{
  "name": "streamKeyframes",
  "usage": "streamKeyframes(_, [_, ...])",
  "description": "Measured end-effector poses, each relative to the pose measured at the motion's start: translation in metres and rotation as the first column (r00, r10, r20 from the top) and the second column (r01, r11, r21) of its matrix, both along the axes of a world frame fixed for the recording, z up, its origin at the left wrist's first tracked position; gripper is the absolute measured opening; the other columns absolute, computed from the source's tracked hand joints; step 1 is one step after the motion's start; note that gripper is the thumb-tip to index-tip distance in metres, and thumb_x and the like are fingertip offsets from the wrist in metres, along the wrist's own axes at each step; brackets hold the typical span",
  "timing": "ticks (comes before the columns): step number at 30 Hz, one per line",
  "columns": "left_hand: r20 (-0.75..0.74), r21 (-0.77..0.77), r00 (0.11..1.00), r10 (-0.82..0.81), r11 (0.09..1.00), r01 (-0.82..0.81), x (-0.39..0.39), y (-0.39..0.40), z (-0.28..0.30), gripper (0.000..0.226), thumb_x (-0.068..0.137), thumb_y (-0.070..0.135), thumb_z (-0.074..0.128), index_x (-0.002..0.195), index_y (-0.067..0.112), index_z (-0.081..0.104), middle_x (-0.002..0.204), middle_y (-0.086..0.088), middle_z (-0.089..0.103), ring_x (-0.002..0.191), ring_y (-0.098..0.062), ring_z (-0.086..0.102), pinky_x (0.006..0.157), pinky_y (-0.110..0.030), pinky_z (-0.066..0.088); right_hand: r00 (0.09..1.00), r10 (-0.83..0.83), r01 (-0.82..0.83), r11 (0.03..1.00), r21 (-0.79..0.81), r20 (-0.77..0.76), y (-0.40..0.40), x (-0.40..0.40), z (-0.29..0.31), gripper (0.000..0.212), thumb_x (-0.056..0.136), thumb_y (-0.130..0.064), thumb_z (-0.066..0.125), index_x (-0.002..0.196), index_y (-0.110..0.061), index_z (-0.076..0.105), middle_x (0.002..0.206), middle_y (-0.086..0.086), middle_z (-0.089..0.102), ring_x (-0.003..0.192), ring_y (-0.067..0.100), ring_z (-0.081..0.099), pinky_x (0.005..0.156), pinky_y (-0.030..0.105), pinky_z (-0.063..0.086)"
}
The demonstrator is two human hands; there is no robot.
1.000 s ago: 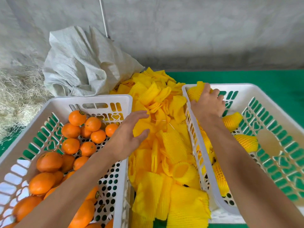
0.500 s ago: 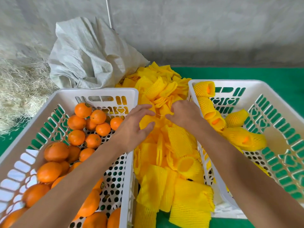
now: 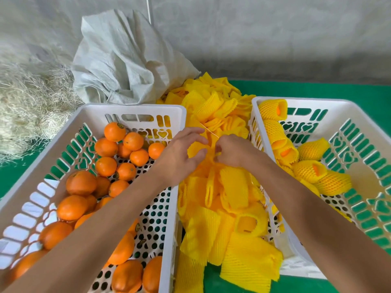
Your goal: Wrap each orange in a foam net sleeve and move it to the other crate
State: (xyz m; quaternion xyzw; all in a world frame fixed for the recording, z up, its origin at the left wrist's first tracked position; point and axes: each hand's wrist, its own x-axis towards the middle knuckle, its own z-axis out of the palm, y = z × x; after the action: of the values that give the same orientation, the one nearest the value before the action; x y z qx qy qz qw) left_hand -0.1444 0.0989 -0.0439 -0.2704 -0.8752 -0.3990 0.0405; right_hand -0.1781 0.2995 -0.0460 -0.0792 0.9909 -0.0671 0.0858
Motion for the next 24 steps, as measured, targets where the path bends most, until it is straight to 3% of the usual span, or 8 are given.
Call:
streamKeyframes(3, [-0.038,0.026,0.999,0.019,0.999,-0.018,0.002,0.001,0.002,0.031,0.102,0.023,0.066,0.132,0.019,0.062,0.135,0.009,0.059,0.127,-0.002,0.053,0.104,-0.019,0.041,0.948,-0.116,0.034,0.963,-0.267,-0.297,-0.008,0.0,0.011,0.029,0.095,-0.041,0.065,0.108,-0.015,0.066,0.107,0.003,0.066,0.1,0.025,0.063,0.071,0.033,0.044])
streamKeyframes(6, [-0.076,0.062,0.995,0.072,0.996,-0.067,0.006,0.004,0.004,0.039,0.105,0.034,0.06,0.141,0.023,0.05,0.116,0.014,0.067,0.099,-0.003,0.064,0.08,-0.016,0.048,0.802,-0.224,-0.108,0.857,-0.504,-0.553,-0.021,0.007,0.023,0.027,0.101,-0.038,0.06,0.11,-0.013,0.061,0.106,0.0,0.067,0.087,0.016,0.062,0.068,0.027,0.046])
streamKeyframes(9, [0.034,0.279,0.991,0.131,0.951,-0.136,0.008,0.007,0.008,0.043,0.109,0.044,0.048,0.145,0.02,0.045,0.118,0.013,0.069,0.094,-0.006,0.072,0.075,-0.02,0.053,0.755,-0.235,-0.285,0.723,-0.629,-0.612,-0.032,0.015,0.028,0.024,0.102,-0.036,0.061,0.112,-0.014,0.059,0.105,-0.006,0.066,0.086,0.006,0.06,0.07,0.021,0.051])
streamKeyframes(11, [0.128,0.448,0.978,0.162,0.871,-0.203,0.006,0.008,0.011,0.039,0.11,0.043,0.045,0.136,0.016,0.051,0.112,0.017,0.068,0.096,-0.006,0.072,0.076,-0.023,0.055,0.764,-0.142,-0.366,0.708,-0.604,-0.63,-0.037,0.018,0.026,0.019,0.099,-0.031,0.065,0.108,-0.014,0.06,0.111,-0.007,0.066,0.099,0.007,0.062,0.08,0.025,0.054])
streamKeyframes(15, [0.18,0.535,0.963,0.2,0.801,-0.267,-0.001,0.005,0.017,0.031,0.107,0.036,0.056,0.122,0.009,0.059,0.103,0.0,0.069,0.082,-0.008,0.07,0.067,-0.025,0.055,0.82,-0.021,-0.44,0.616,-0.654,-0.572,-0.041,0.017,0.022,0.013,0.092,-0.018,0.073,0.097,-0.012,0.062,0.117,-0.004,0.059,0.118,0.007,0.058,0.094,0.025,0.05])
streamKeyframes(18, [0.212,0.566,0.963,0.163,0.783,-0.258,-0.005,-0.001,0.021,0.025,0.107,0.033,0.058,0.106,0.01,0.068,0.087,-0.002,0.074,0.072,-0.012,0.073,0.06,-0.025,0.056,0.865,-0.062,-0.399,0.517,-0.757,-0.498,-0.039,0.015,0.025,0.013,0.091,-0.02,0.076,0.093,-0.012,0.065,0.109,-0.001,0.06,0.108,0.013,0.061,0.091,0.026,0.052])
streamKeyframes(21, [0.174,0.52,0.968,0.181,0.818,-0.246,-0.005,-0.002,0.021,0.034,0.11,0.03,0.051,0.098,0.004,0.071,0.081,-0.008,0.075,0.072,-0.016,0.073,0.059,-0.029,0.058,0.927,-0.082,-0.302,0.421,-0.856,-0.367,-0.035,0.014,0.028,0.02,0.09,-0.02,0.079,0.097,-0.006,0.066,0.102,0.007,0.064,0.096,0.017,0.065,0.085,0.031,0.055])
streamKeyframes(24, [0.124,0.466,0.969,0.212,0.85,-0.246,-0.005,-0.003,0.019,0.038,0.112,0.027,0.047,0.097,0.001,0.071,0.084,-0.017,0.07,0.074,-0.022,0.068,0.066,-0.034,0.059,0.98,-0.068,-0.156,0.301,-0.941,-0.184,-0.035,0.015,0.029,0.023,0.091,-0.018,0.078,0.103,-0.003,0.065,0.094,0.006,0.069,0.081,0.011,0.067,0.072,0.022,0.053])
